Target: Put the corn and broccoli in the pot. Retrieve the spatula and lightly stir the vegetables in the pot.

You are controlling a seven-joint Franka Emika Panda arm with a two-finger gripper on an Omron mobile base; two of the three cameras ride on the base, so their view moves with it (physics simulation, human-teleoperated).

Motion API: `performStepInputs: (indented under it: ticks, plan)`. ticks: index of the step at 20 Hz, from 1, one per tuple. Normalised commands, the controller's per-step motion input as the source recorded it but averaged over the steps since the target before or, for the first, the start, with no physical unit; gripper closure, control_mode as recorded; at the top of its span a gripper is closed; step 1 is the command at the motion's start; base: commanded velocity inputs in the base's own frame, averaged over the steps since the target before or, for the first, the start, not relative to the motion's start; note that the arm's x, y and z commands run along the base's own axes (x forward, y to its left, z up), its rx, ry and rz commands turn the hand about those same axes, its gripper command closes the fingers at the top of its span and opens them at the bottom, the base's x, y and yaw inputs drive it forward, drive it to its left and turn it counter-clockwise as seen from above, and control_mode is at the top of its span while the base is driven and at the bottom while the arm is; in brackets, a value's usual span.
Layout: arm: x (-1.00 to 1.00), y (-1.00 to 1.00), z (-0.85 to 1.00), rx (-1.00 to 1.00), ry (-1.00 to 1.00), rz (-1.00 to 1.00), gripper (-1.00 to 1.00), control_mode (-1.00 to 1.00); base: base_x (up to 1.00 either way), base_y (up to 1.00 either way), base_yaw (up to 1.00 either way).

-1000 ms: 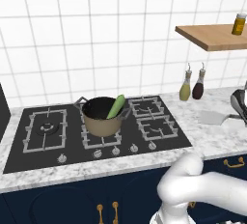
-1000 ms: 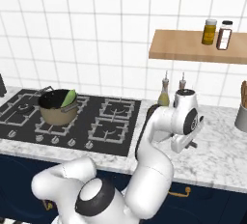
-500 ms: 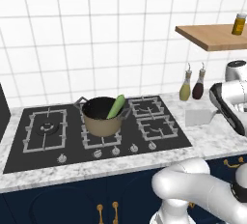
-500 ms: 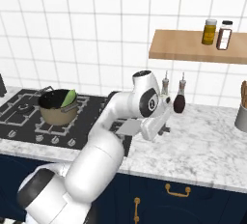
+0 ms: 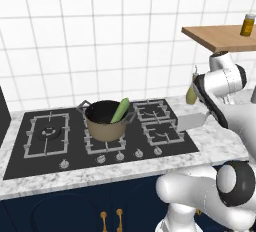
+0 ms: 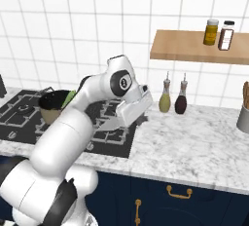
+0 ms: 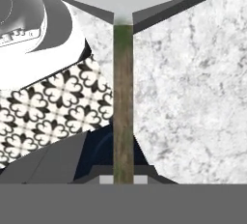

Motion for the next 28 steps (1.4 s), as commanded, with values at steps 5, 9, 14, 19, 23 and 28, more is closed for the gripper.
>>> performStepInputs:
  ticks: [5, 9, 14, 19, 23, 28]
  plan:
    - [-0.04, 0.70, 0.39, -0.02, 0.01, 0.04, 1.00, -1.00, 0.00, 0.00, 0.00]
    - [0.06, 1.00, 0.09, -0.12, 0.05, 0.00, 1.00, -1.00, 0.00, 0.00, 0.00]
    - [0.61, 0.67, 0.15, -0.10, 0.12, 0.00, 1.00, -1.00, 0.00, 0.00, 0.00]
    - [0.85, 0.43, 0.20, -0.07, 0.15, 0.00, 1.00, -1.00, 0.00, 0.00, 0.00]
    - [0.77, 0.47, 0.00, -0.09, 0.11, 0.00, 1.00, -1.00, 0.00, 0.00, 0.00]
    - [0.81, 0.47, 0.10, -0.10, 0.10, -0.02, 1.00, -1.00, 0.00, 0.00, 0.00]
